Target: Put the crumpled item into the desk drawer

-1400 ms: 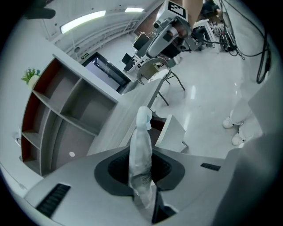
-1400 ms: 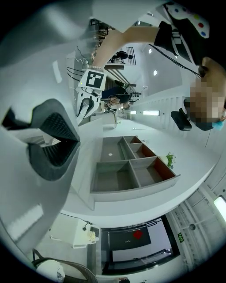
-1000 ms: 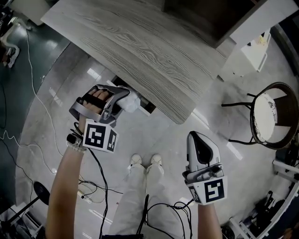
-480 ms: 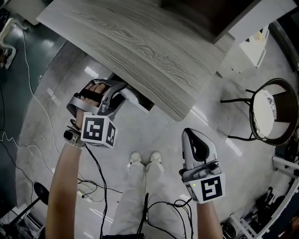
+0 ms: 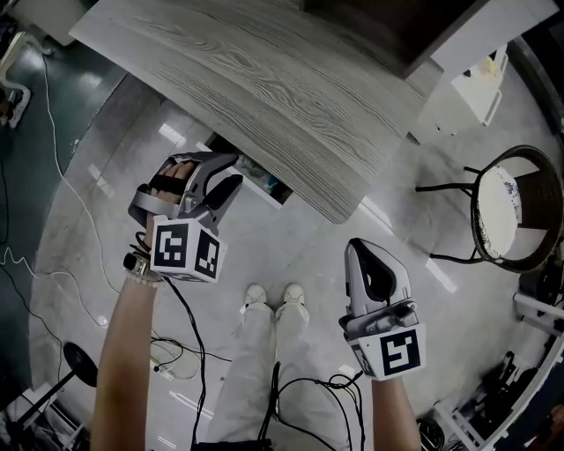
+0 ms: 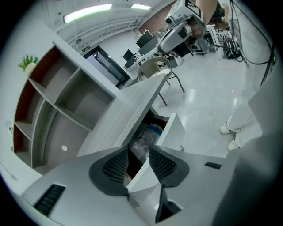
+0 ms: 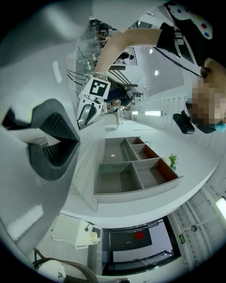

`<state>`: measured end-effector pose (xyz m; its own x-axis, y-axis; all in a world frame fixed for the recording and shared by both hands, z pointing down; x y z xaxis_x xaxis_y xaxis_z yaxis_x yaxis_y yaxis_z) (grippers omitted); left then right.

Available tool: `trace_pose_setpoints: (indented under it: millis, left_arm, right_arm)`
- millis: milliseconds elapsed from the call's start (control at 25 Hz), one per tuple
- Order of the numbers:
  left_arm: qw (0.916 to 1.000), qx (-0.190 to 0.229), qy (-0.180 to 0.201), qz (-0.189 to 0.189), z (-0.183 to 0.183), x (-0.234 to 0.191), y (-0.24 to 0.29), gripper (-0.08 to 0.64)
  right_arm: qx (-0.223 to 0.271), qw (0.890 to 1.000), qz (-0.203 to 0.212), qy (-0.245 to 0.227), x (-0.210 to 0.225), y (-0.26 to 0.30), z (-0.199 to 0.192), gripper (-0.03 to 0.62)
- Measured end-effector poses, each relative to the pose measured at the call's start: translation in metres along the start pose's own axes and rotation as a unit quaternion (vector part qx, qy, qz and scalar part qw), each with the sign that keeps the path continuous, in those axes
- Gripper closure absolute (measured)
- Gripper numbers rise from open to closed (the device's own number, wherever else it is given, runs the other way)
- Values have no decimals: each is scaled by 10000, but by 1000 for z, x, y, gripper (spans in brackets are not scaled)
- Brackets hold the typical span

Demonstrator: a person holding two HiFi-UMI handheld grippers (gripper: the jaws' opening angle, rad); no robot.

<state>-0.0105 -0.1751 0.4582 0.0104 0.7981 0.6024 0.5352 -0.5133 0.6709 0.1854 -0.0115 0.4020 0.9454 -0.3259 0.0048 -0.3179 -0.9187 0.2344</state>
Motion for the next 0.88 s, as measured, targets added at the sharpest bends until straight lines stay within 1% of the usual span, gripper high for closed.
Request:
trace_pose_setpoints:
  millis: [80,120,200,280,360,520,680,760,880]
  left_arm:
    - [9992,110,-361,95,2,1,-4,445]
    - [9980,169,-590,141,4,2,-7,453]
    - [9940,294,-1026,216,6,4,-13,473]
    - [9883,450,-1431,267,9,7,-21,497]
    - [9813,602,-1801,308,13,9,-30,508]
    - [9684,818,-2321,395,24,12,-54,537]
    - [9479,1149,-2926,512,40,13,-85,543]
    - [9395,1248,-3133,603,45,12,-103,546]
    - [9296,1348,-3360,690,53,9,-129,552]
  right_arm:
    - [5,10000,-6,-19,0,0,0,583]
    - [12,10000,-5,-27,0,0,0,583]
    - [30,10000,-8,-30,-1,-1,1,583]
    - [46,10000,-9,-36,-4,-2,4,583]
    - [68,10000,12,-67,-7,-2,10,583]
    - [159,9999,11,-60,-8,-5,27,583]
    - [214,9996,12,-161,-11,-15,46,583]
    - [254,9994,38,-217,-14,-20,56,583]
    - [316,9993,28,-216,-18,-28,72,583]
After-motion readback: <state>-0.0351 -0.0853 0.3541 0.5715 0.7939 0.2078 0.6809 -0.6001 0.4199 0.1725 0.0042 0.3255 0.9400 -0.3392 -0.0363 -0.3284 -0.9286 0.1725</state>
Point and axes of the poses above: the fingertips, and each gripper's own axes: y forward along the fingers, x to its right, z out of its top, the point moved 7 cm from there along -y, backward along the fingers, and after that the axes turned 5 degrees about -y, right-handed, at the moved point
